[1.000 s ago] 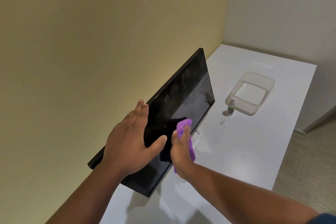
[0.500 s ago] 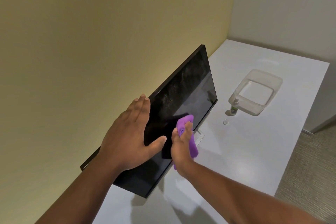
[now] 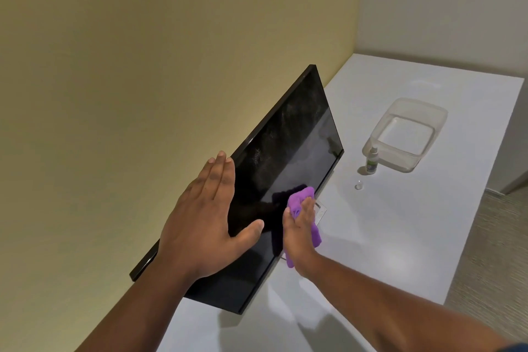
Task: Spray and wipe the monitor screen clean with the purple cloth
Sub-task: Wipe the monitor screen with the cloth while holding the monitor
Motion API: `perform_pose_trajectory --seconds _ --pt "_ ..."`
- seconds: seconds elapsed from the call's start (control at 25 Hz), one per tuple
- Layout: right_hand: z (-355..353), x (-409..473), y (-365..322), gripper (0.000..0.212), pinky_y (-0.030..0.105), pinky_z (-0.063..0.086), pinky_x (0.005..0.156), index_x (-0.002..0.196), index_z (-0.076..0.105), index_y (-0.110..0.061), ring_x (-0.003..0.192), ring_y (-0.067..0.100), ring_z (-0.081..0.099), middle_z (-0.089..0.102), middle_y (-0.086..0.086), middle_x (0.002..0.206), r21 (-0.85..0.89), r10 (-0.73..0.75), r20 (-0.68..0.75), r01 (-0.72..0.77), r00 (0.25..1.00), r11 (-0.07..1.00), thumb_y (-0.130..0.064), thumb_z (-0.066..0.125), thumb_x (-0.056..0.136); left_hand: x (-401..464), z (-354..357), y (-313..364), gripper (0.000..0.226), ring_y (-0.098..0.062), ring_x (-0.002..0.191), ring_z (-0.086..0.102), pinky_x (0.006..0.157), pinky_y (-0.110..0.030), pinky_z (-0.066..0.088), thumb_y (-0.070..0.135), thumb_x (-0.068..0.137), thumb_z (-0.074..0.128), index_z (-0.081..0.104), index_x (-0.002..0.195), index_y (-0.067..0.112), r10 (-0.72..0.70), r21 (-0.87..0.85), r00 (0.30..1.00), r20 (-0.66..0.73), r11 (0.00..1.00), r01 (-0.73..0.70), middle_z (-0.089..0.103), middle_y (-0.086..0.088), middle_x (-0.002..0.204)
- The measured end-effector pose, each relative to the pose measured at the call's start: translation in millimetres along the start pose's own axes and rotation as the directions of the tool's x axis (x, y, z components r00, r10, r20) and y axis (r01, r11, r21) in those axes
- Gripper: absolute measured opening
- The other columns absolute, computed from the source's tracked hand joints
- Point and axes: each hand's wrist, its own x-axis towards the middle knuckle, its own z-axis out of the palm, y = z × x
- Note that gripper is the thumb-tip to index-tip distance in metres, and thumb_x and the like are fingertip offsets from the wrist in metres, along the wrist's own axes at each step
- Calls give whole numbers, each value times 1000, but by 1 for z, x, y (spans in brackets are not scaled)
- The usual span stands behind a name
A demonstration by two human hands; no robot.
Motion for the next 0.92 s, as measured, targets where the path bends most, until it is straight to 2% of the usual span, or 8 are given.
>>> perform_pose_trajectory --seconds 0.12,0.24,0.32,0.44,0.56,0.72,0.84,0.92 --pt "9 -7 -19 73 32 -1 125 159 -20 -23 157 16 -14 -20 -8 169 -39 -61 41 63 997 997 -39 33 110 1 -2 -1 104 -11 156 -15 125 -32 4 87 84 18 -18 160 26 4 -7 1000 6 1000 -4 -22 6 169" --pt "8 -48 9 73 22 12 120 158 -13 -31 157 13 -2 -9 -14 168 25 -223 183 223 957 975 -29 42 110 0 -2 -1 105 -11 156 -14 125 -32 5 88 83 17 -18 160 26 1 -3 1000 14 1000 -1 -20 5 169" --pt "-5 -53 18 66 18 18 115 159 -2 -28 155 16 17 5 -9 168 129 -160 204 135 966 982 -24 41 110 0 -2 1 104 -11 156 -12 124 -32 6 88 84 18 -16 160 27 0 -8 1000 11 1000 0 -18 6 169" --pt "-16 -13 -7 58 29 17 122 163 6 -18 143 19 41 16 4 170 198 114 92 -131 989 972 -32 31 112 -1 -2 1 102 -11 156 -9 123 -33 7 86 85 22 -14 161 28 0 -20 1000 7 1000 0 -16 7 170" --pt "-4 -6 -43 71 38 2 126 163 -9 -21 158 21 -6 -14 -2 171 90 -59 -14 60 998 994 -34 37 110 1 -2 -1 103 -10 156 -9 124 -32 7 84 85 24 -12 162 25 4 -23 1000 9 1000 -3 -15 7 169" --pt "27 -54 -15 81 39 8 127 161 -10 -31 158 17 -5 -8 -3 172 132 -288 30 282 957 950 -38 47 104 1 -3 0 104 -11 157 -8 126 -36 12 85 83 21 -12 161 25 2 -29 1000 22 1000 -1 -16 6 169" --pt "11 -41 19 74 26 13 124 158 -14 -31 158 17 -1 -10 -7 171 49 -146 90 142 985 989 -27 42 110 0 -3 1 104 -12 157 -8 126 -36 11 86 83 21 -13 161 26 1 -32 1000 24 999 0 -17 7 168" --pt "-2 -14 13 71 32 8 127 162 -11 -20 159 20 -1 -9 -2 172 -1 18 41 -18 999 1000 -31 37 111 0 -3 2 104 -12 157 -8 125 -34 10 86 84 22 -12 162 25 3 -28 1000 21 1000 -3 -17 7 169"
